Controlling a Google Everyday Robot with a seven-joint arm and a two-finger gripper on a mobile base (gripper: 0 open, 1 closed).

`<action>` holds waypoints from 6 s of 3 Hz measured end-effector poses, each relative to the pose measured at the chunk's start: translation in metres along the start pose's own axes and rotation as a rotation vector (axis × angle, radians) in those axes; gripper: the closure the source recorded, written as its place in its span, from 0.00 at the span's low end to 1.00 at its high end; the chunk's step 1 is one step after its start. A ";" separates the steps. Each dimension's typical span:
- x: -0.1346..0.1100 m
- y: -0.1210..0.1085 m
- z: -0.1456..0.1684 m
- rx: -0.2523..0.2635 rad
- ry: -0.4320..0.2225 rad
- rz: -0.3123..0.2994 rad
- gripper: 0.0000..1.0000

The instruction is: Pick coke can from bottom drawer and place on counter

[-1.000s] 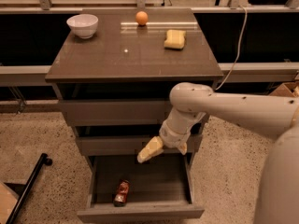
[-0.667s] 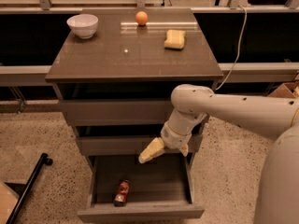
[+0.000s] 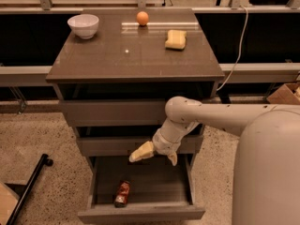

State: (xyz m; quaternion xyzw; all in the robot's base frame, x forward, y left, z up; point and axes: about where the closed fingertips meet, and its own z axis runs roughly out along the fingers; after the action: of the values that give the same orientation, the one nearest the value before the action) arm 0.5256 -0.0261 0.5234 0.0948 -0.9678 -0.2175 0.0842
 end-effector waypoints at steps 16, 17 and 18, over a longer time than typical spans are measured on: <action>-0.103 -0.005 0.371 -0.162 0.030 0.445 1.00; -0.078 0.001 0.300 -0.221 0.012 0.364 1.00; -0.049 0.005 0.223 -0.308 0.031 0.258 1.00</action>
Offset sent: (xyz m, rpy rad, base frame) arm 0.0594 0.0983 -0.1607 0.0494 0.1380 -0.2163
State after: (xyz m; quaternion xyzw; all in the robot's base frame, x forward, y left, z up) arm 0.5263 0.0789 0.3206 -0.0407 -0.9258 -0.3489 0.1398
